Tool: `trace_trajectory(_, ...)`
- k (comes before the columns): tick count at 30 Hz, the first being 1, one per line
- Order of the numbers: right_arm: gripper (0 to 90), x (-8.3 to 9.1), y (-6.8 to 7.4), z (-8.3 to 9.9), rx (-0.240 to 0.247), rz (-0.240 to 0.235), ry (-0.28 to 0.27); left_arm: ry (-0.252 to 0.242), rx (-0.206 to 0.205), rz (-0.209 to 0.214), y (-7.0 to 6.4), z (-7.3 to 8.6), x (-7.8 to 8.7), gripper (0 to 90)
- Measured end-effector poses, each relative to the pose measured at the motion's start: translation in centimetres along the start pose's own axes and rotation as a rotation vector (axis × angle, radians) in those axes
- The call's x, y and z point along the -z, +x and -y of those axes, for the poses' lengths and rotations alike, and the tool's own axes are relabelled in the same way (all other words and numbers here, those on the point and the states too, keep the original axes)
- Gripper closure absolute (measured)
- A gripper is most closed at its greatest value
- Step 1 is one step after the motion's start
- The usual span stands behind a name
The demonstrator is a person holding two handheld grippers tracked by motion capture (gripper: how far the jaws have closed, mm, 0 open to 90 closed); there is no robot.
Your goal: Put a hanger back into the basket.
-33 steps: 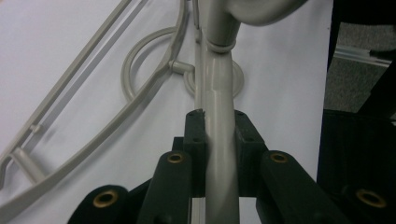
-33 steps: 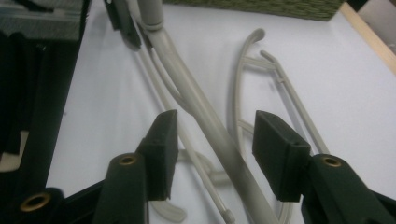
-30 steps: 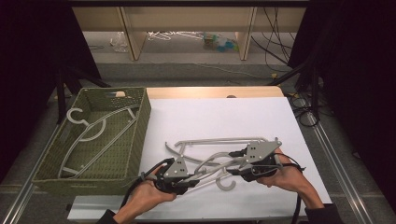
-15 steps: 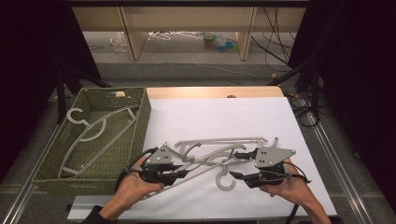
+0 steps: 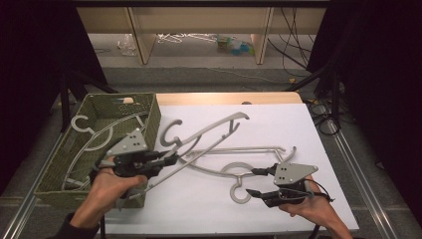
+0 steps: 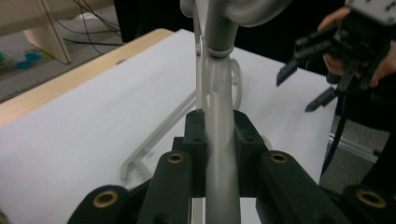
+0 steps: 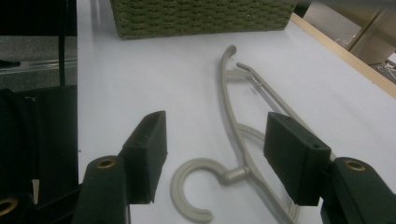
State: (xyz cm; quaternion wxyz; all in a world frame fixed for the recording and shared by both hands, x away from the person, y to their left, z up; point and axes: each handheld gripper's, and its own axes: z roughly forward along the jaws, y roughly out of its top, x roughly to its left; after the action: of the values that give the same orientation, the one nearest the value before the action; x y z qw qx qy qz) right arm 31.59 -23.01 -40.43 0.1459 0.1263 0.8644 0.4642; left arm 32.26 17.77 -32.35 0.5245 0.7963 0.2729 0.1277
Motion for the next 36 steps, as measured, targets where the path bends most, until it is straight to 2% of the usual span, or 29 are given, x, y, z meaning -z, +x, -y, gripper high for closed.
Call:
trace_trajectory(2,38.9,-0.1,0.0,0.1,-0.006,0.006,0.0,-0.018,0.019,-0.017,0.6,-0.2,0.9,78.8)
trace_trajectory(3,38.1,-0.1,0.0,0.2,-0.01,0.002,0.002,-0.022,0.016,-0.028,0.9,-0.3,1.4,78.8)
trace_trajectory(5,36.4,-0.2,0.0,0.3,-0.02,-0.001,-0.003,-0.037,0.027,-0.069,1.6,-0.5,2.6,78.8)
trace_trajectory(7,34.5,-0.3,0.1,0.4,-0.028,-0.002,-0.004,-0.049,0.025,-0.087,2.2,-0.6,3.4,78.8)
trace_trajectory(10,32.5,-0.4,0.1,0.4,-0.036,-0.006,-0.004,-0.055,0.038,-0.147,3.7,-0.8,5.2,78.8)
trace_trajectory(14,30.8,-0.5,0.1,0.4,-0.048,-0.011,-0.01,-0.065,0.053,-0.203,5.4,-0.8,6.7,78.8)
trace_trajectory(18,30.3,-0.5,0.1,0.4,-0.055,-0.013,-0.016,-0.059,0.061,-0.238,6.9,-0.5,7.5,78.8)
trace_trajectory(24,30.3,-0.7,0.1,0.4,-0.056,-0.008,-0.015,-0.044,0.063,-0.273,9.1,0.2,8.4,78.8)
trace_trajectory(27,30.3,-0.7,0.2,0.4,-0.054,-0.011,-0.016,-0.035,0.04,-0.291,10.1,0.6,8.7,78.8)
trace_trajectory(30,30.3,-0.7,0.1,0.5,-0.056,-0.008,-0.015,-0.032,0.047,-0.303,11.1,1.0,9.1,78.8)
trace_trajectory(36,30.3,-0.8,0.1,0.5,-0.055,-0.012,-0.01,-0.038,0.076,-0.291,13.1,2.0,9.7,78.8)
